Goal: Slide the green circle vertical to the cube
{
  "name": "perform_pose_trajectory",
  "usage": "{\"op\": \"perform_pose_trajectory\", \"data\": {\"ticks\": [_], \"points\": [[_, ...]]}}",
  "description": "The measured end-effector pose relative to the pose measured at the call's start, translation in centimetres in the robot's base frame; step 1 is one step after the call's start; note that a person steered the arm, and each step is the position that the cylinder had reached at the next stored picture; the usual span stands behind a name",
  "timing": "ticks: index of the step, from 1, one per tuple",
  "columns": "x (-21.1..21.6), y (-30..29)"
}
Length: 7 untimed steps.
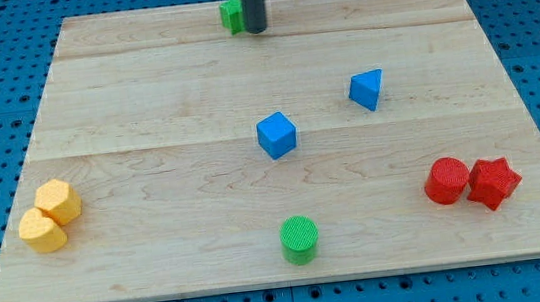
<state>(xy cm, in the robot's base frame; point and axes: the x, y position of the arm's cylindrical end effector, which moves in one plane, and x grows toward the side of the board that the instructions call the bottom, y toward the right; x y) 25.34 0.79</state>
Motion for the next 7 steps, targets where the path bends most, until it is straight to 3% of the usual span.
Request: {"op": "perform_pose_trajectory", "data": {"ticks": [1,2,3,4,5,6,7], "points": [[5.8,4.0],[6.8,10.1],[6.9,20.1],[15.5,25.3],[29.3,25.5],[35.9,29.8],[36.4,26.8]]}}
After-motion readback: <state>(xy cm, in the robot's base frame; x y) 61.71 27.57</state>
